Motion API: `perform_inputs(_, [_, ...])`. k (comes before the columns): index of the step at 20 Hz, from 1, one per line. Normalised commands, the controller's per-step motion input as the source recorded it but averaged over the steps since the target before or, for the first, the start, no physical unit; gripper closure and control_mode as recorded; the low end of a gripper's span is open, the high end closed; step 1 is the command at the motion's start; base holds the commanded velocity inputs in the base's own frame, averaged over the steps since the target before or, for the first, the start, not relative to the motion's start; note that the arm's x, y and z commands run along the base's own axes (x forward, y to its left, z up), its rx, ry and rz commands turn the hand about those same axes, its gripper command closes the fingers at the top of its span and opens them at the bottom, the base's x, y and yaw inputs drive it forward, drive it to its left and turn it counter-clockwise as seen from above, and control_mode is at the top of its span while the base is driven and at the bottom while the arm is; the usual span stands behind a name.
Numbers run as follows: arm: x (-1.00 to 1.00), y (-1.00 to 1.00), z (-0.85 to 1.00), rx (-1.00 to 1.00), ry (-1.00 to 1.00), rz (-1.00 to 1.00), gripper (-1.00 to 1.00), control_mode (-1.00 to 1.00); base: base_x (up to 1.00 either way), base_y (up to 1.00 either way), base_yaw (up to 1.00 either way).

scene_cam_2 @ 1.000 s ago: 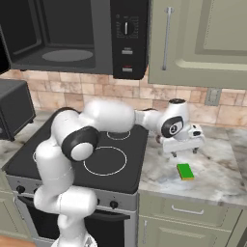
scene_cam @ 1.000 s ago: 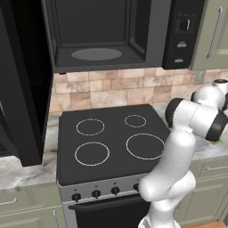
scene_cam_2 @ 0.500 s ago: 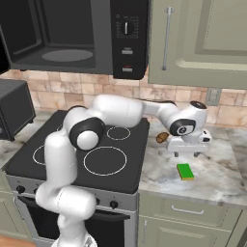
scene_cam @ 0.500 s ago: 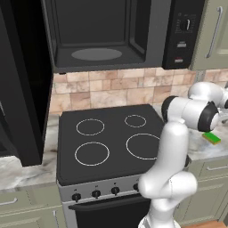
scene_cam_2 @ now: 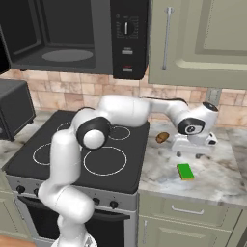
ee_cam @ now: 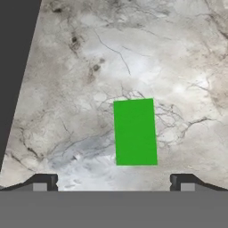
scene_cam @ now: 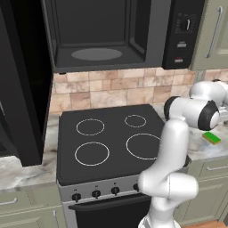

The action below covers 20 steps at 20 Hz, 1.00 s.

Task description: Place the sponge inside the microwave to prepare for sanitizing.

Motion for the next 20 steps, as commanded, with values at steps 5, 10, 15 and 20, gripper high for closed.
perform_inputs(5, [0.00, 0.11, -0.34, -0.15, -0.07, 0.00, -1.00, -1.00, 0.00, 0.00, 0.00])
perform_inputs(10, [0.00, 0.20, -0.51, -0.20, -0.05, 0.00, -1.00, -1.00, 0.00, 0.00, 0.00])
perform_inputs(15, [0.00, 0.07, -0.22, -0.04, 0.00, 0.00, -1.00, -1.00, 0.00, 0.00, 0.00])
perform_inputs(20, [0.00, 0.00, -0.08, 0.00, 0.00, 0.00, -1.00, -1.00, 0.00, 0.00, 0.00])
